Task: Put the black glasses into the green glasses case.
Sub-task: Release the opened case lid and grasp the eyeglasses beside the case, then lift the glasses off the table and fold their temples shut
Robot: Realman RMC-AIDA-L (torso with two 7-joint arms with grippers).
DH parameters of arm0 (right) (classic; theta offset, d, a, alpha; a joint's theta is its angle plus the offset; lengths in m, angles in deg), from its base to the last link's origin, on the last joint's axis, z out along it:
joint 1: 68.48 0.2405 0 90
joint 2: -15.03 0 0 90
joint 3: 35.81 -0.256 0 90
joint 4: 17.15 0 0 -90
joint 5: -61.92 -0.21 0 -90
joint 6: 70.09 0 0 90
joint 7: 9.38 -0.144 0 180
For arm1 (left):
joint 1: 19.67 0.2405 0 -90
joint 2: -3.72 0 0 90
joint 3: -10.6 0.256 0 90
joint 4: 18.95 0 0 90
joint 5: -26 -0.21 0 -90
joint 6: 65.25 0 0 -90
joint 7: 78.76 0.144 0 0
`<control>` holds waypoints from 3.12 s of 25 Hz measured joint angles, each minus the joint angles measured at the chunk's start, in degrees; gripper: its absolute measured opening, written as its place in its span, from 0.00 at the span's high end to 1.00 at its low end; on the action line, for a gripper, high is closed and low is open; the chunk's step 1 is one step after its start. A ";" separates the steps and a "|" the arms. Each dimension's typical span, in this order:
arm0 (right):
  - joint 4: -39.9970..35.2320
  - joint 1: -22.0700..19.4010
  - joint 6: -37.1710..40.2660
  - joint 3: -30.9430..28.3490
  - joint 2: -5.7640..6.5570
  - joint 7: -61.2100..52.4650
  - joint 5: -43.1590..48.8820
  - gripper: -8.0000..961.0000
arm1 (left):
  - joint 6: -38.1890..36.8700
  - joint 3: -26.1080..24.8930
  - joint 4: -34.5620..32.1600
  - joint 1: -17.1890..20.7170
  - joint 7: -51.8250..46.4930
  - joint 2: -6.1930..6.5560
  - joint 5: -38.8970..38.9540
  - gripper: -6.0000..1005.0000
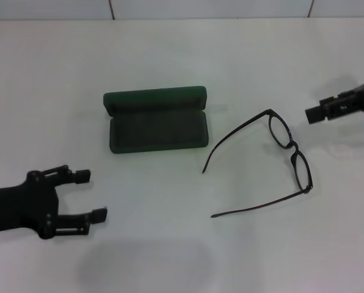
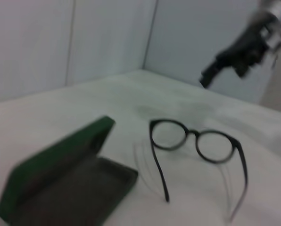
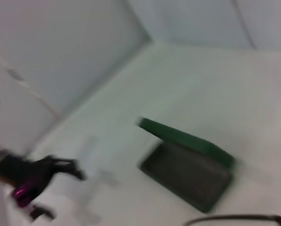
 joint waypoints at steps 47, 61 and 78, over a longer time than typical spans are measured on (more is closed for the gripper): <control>12.34 25.35 -11.22 9.63 -11.45 -36.46 39.97 0.39 | 0.32 0.21 0.47 -2.05 5.50 -0.54 -5.51 0.11; 11.30 24.73 -10.90 11.97 -10.95 -35.86 40.41 0.92 | 0.48 0.11 0.47 -2.16 5.41 -0.64 -5.99 0.11; -4.44 7.14 -7.09 -4.63 -8.02 -18.14 20.02 0.93 | -2.07 -0.17 8.26 -4.60 2.88 -2.00 -4.32 0.11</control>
